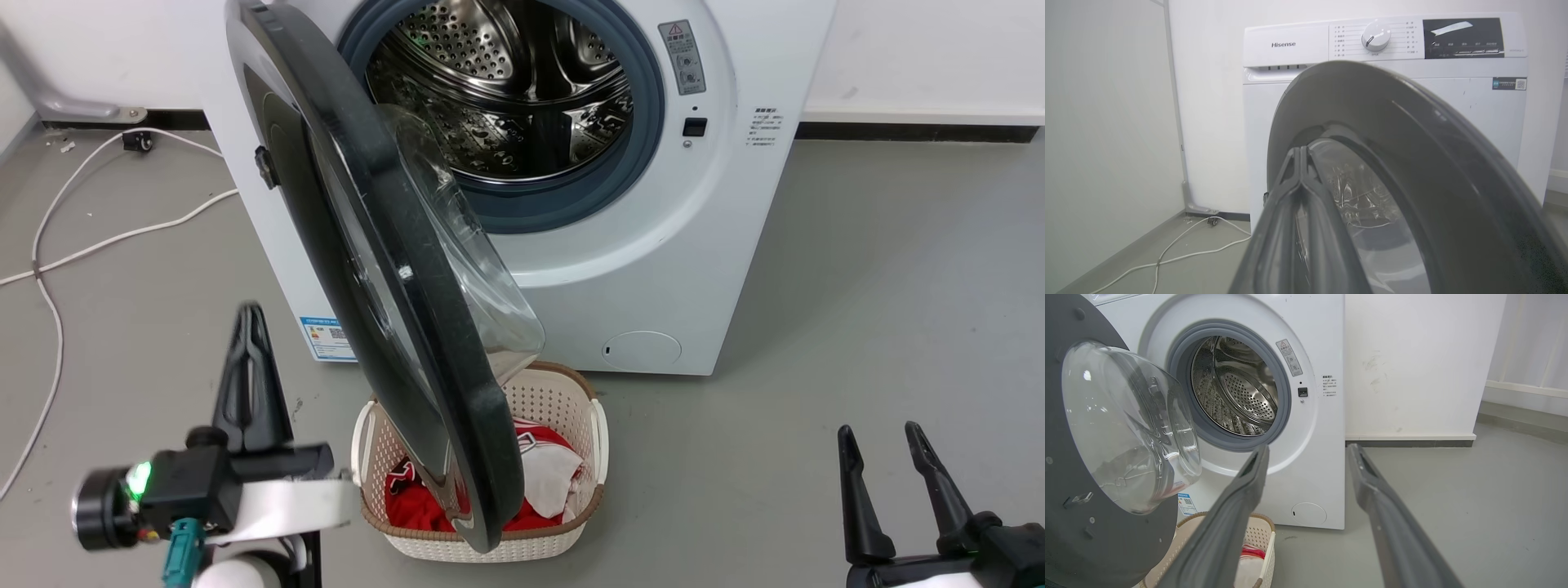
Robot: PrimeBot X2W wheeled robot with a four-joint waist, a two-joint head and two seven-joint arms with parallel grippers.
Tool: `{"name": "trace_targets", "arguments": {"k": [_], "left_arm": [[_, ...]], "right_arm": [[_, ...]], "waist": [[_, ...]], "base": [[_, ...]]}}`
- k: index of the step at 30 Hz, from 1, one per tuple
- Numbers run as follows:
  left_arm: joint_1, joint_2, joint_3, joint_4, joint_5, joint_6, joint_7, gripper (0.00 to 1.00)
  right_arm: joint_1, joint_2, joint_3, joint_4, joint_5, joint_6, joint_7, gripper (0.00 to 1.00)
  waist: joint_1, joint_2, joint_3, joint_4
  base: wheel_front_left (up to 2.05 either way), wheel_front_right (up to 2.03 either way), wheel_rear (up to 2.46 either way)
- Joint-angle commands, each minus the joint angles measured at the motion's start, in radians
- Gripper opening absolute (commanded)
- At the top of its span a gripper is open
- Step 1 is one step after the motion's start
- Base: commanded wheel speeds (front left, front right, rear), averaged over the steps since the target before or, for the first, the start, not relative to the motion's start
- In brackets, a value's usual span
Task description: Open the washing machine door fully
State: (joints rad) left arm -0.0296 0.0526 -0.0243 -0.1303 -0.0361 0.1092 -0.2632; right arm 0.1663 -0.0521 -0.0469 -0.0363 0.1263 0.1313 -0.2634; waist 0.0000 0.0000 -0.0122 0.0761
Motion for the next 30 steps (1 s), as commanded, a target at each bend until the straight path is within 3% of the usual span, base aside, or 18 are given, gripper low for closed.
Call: {"name": "trace_targets", "arguments": {"k": [1,13,30], "left_arm": [[-0.017,0.003,0.000,-0.020,0.009,-0.003,-0.002,0.00],[-0.114,-0.002,-0.141,-0.221,-0.007,-0.048,-0.002,0.00],[-0.170,-0.002,-0.463,-0.232,-0.024,-0.081,-0.002,0.00]], "right_arm": [[-0.006,0.003,0.002,0.001,-0.004,-0.001,-0.002,1.00],[-0.011,0.003,0.017,0.008,-0.007,-0.001,-0.002,1.00],[-0.017,0.003,0.030,0.018,0.001,-0.001,-0.002,1.00]], "waist": [[0.0000,0.0000,-0.001,-0.002],[0.0000,0.0000,-0.002,-0.014],[0.0000,0.0000,0.002,-0.022]], "base": [[0.00,0.00,0.00],[0.00,0.00,0.00],[0.00,0.00,0.00]]}}
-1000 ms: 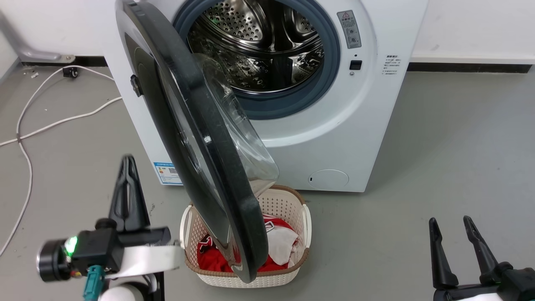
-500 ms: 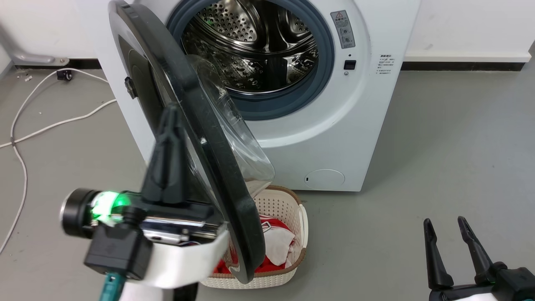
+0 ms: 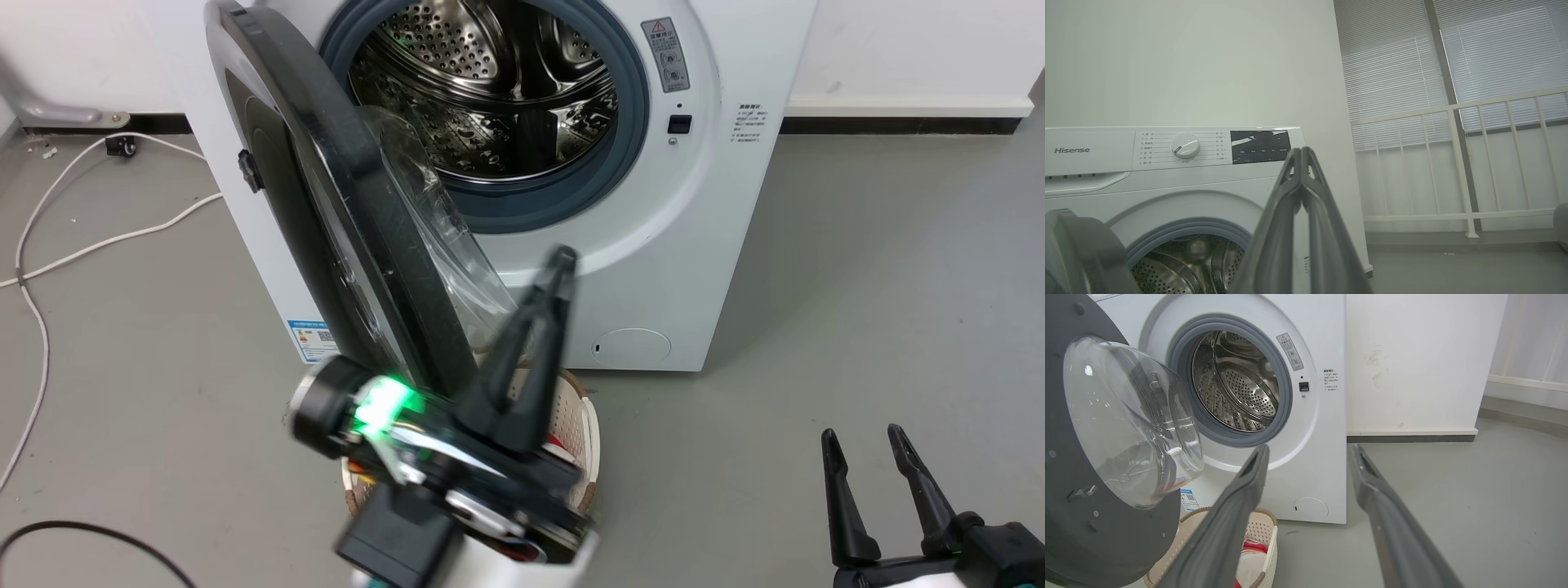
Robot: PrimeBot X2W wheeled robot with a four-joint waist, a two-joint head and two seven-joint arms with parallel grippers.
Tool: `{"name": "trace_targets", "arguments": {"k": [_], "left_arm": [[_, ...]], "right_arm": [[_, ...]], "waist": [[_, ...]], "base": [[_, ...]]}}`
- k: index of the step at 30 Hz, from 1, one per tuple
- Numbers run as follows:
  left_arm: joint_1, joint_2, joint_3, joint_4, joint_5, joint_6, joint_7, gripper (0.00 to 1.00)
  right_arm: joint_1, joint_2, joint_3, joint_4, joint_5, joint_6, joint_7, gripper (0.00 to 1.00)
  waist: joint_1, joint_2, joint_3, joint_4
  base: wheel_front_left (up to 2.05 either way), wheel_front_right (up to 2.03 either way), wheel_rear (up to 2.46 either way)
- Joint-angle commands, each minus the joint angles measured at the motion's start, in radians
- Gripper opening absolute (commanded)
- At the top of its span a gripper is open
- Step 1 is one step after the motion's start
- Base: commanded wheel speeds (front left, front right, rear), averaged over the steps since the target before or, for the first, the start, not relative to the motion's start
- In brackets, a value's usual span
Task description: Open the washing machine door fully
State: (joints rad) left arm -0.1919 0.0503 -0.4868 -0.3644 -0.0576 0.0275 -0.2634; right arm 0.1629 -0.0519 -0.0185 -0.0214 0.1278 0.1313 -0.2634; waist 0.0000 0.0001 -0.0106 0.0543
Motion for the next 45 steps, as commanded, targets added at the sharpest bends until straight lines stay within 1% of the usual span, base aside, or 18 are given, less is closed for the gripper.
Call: {"name": "trace_targets", "arguments": {"k": [1,6,10,14,24,31,34,40,45], "left_arm": [[-0.010,0.000,-0.022,0.004,-0.006,0.001,-0.002,0.00],[-0.013,0.000,-0.114,0.030,-0.011,-0.002,-0.002,0.00],[0.000,0.000,-0.162,0.056,-0.016,-0.002,-0.002,0.00],[0.016,0.000,-0.188,0.082,-0.021,-0.004,-0.002,0.00],[0.069,0.000,-0.242,0.172,-0.015,-0.033,-0.002,0.00],[0.112,0.007,-0.230,0.236,-0.012,-0.042,-0.002,0.00],[0.135,0.011,-0.212,0.254,-0.017,-0.034,-0.002,0.00],[0.169,0.013,-0.147,0.291,-0.028,-0.014,-0.002,0.00],[0.160,0.013,-0.093,0.332,-0.034,-0.013,-0.002,0.00]], "right_arm": [[-0.015,0.003,0.001,0.003,0.000,-0.001,-0.002,1.00],[-0.018,0.003,0.002,0.006,-0.004,-0.001,-0.002,1.00],[-0.019,0.003,0.004,0.010,0.000,-0.001,-0.002,1.00],[-0.020,0.003,0.006,0.013,0.002,-0.001,-0.002,1.00],[-0.026,0.003,0.008,0.018,-0.004,-0.001,-0.002,1.00],[-0.030,0.003,0.010,0.021,-0.008,-0.001,-0.002,1.00],[-0.033,0.003,0.009,0.022,-0.010,-0.001,-0.002,1.00],[-0.038,0.003,0.006,0.028,-0.011,-0.001,-0.002,1.00],[-0.041,0.003,0.008,0.034,-0.011,-0.001,-0.002,1.00]], "waist": [[0.0000,-0.0001,0.001,0.000],[0.0000,-0.0001,0.005,-0.001],[0.0000,-0.0001,0.009,-0.003],[0.0000,-0.0001,0.013,-0.003],[0.0000,-0.0001,0.027,0.012],[0.0000,-0.0001,0.040,0.018],[0.0000,-0.0001,0.045,0.017],[0.0000,-0.0001,0.054,0.018],[0.0000,-0.0001,0.059,0.021]], "base": [[0.00,0.00,0.00],[0.00,0.00,0.00],[0.00,0.00,0.00],[0.00,0.00,0.00],[0.00,0.00,0.00],[0.00,0.00,0.00],[0.00,0.00,0.00],[0.00,0.00,0.00],[0.00,0.00,0.00]]}}
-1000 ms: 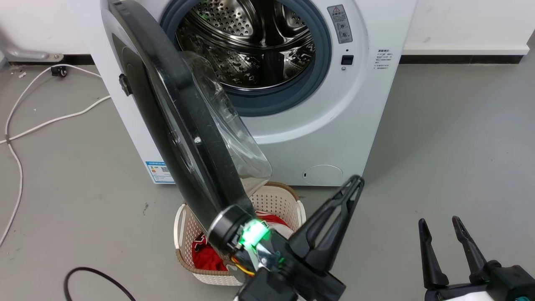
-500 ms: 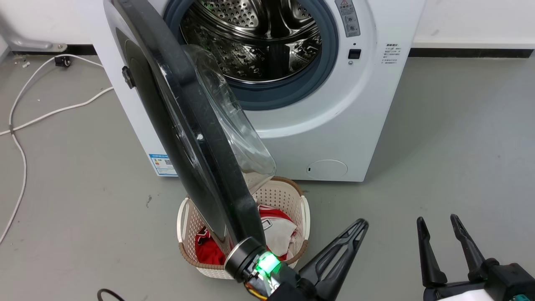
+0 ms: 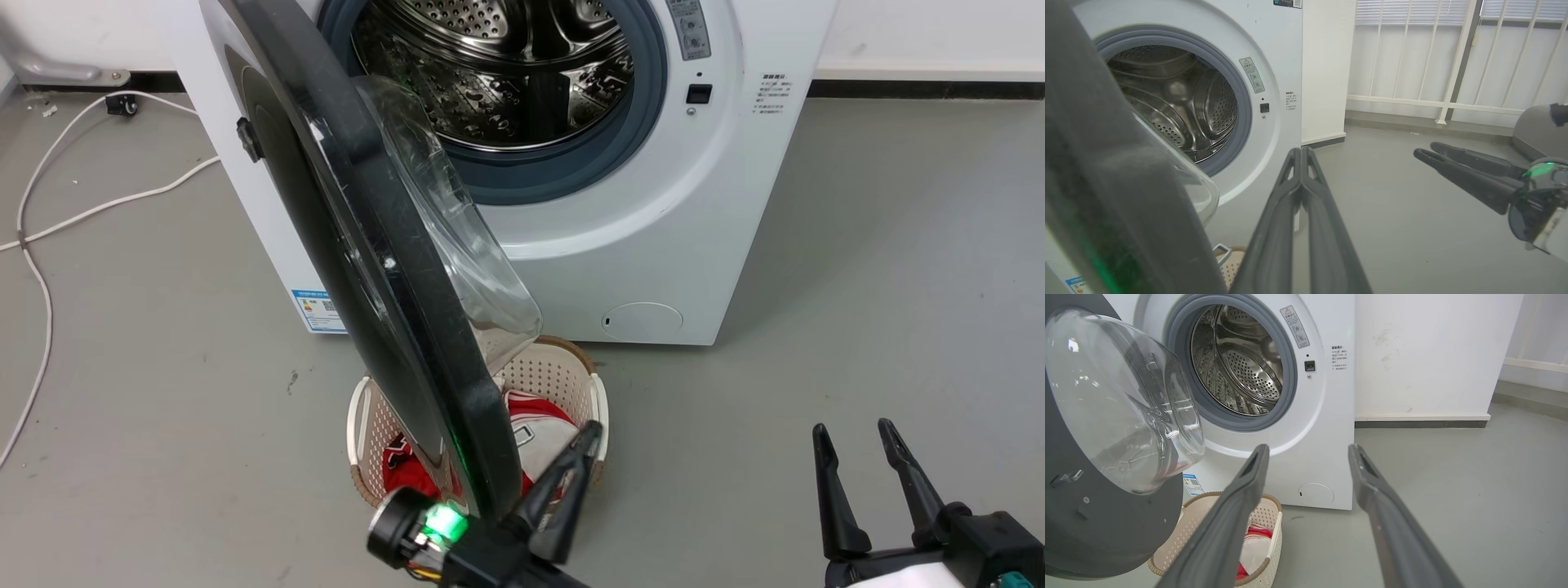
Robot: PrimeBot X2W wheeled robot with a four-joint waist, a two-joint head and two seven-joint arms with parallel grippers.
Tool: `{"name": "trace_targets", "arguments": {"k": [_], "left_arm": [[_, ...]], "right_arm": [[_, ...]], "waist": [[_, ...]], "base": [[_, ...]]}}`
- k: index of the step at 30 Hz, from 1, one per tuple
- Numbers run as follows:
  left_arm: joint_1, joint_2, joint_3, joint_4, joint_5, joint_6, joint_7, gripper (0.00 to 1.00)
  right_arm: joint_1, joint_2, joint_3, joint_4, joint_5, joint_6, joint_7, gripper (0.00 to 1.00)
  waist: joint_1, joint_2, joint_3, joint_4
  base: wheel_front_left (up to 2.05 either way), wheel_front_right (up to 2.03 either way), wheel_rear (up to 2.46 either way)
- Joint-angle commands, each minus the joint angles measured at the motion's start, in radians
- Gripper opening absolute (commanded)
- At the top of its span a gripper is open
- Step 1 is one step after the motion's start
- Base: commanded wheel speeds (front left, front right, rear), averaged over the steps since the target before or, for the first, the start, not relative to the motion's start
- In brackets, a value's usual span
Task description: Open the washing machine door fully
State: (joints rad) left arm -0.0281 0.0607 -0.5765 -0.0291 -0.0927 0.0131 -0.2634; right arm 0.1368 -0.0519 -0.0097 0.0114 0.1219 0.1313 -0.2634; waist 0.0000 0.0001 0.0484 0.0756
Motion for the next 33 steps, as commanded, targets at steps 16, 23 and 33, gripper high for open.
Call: {"name": "trace_targets", "arguments": {"k": [16,23,33], "left_arm": [[-0.010,-0.001,0.170,0.074,-0.009,-0.003,-0.002,0.00],[0.028,-0.003,0.200,0.049,0.001,0.003,-0.001,0.00],[0.080,-0.005,0.272,0.011,0.007,0.017,-0.001,0.00]], "right_arm": [[-0.009,0.003,0.008,0.022,0.000,-0.001,-0.002,1.00],[0.006,0.003,0.011,0.029,0.007,-0.001,-0.002,1.00],[0.007,0.003,0.019,0.034,0.003,-0.001,-0.002,1.00]], "waist": [[0.0000,-0.0001,-0.003,0.014],[0.0000,-0.0001,-0.014,0.069],[0.0000,-0.0001,-0.012,0.176]], "base": [[0.00,0.00,0.00],[0.00,0.00,0.00],[0.00,0.00,0.00]]}}
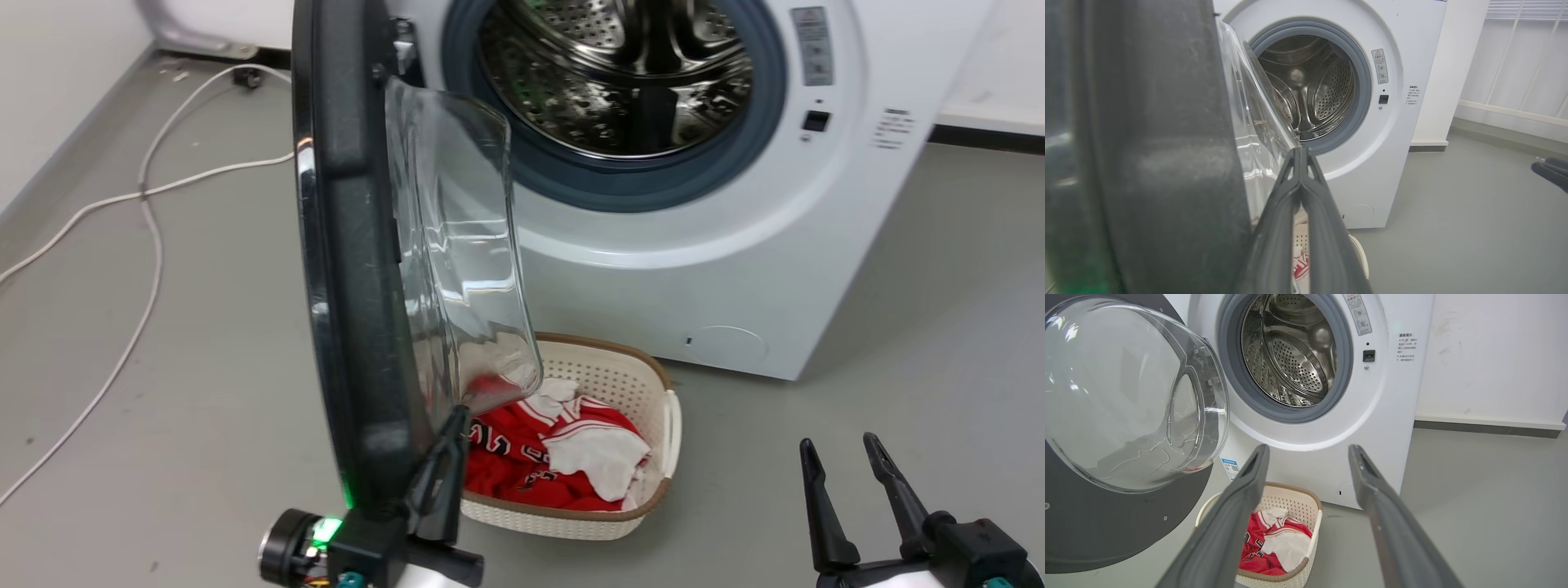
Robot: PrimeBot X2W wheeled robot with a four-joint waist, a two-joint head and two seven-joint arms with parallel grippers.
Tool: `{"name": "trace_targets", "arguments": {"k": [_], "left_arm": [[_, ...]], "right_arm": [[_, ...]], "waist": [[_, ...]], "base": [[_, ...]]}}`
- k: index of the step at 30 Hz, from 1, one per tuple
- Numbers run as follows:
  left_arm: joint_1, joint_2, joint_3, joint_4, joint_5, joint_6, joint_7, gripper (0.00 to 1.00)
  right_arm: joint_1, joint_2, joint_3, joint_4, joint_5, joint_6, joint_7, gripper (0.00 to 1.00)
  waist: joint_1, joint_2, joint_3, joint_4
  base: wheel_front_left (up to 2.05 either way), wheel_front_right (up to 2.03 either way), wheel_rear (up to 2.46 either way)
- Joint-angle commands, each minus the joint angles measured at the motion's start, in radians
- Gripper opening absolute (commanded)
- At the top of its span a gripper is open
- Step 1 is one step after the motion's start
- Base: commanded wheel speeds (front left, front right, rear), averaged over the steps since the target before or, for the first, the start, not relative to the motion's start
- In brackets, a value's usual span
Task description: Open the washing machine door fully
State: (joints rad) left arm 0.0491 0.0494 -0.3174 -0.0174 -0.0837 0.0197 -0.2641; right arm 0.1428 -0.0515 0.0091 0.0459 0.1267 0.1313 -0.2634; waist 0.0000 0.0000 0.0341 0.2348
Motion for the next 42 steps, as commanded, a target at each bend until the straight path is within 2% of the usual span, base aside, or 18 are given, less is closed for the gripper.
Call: {"name": "trace_targets", "arguments": {"k": [1,7,16,19,30,37,42], "left_arm": [[0.007,0.006,0.023,-0.005,-0.003,0.011,-0.001,0.00],[0.037,0.019,0.095,-0.015,-0.007,0.019,-0.001,0.00],[0.011,0.040,0.278,0.010,-0.036,0.036,0.000,0.00],[-0.012,0.047,0.342,0.042,-0.054,0.024,-0.001,0.00],[-0.153,0.040,0.581,0.142,-0.081,0.035,-0.002,0.00],[-0.237,0.084,0.727,0.210,-0.066,0.021,-0.001,0.00],[-0.298,0.130,0.781,0.285,-0.056,-0.019,-0.001,0.00]], "right_arm": [[0.001,0.002,0.001,0.000,-0.001,-0.001,-0.002,1.00],[0.003,0.002,0.007,0.005,-0.002,-0.001,-0.002,1.00],[-0.021,0.002,0.007,0.001,-0.017,-0.001,-0.002,1.00],[-0.032,0.002,0.004,-0.001,-0.027,-0.001,-0.002,1.00],[-0.068,0.002,-0.012,-0.009,-0.064,-0.001,-0.002,1.00],[-0.093,0.002,-0.011,-0.010,-0.085,-0.001,-0.002,1.00],[-0.110,0.002,-0.015,-0.012,-0.094,-0.001,-0.002,1.00]], "waist": [[0.0000,0.0000,0.004,0.027],[0.0000,0.0000,0.013,0.076],[0.0000,0.0000,0.053,0.110],[0.0000,0.0000,0.073,0.111],[0.0000,0.0000,0.169,0.095],[0.0000,0.0000,0.210,0.073],[0.0000,0.0000,0.230,0.056]], "base": [[0.00,0.00,0.00],[0.00,0.00,0.00],[0.00,0.00,0.00],[0.00,0.00,0.00],[0.00,0.00,0.00],[0.00,0.00,0.00],[0.00,0.00,0.00]]}}
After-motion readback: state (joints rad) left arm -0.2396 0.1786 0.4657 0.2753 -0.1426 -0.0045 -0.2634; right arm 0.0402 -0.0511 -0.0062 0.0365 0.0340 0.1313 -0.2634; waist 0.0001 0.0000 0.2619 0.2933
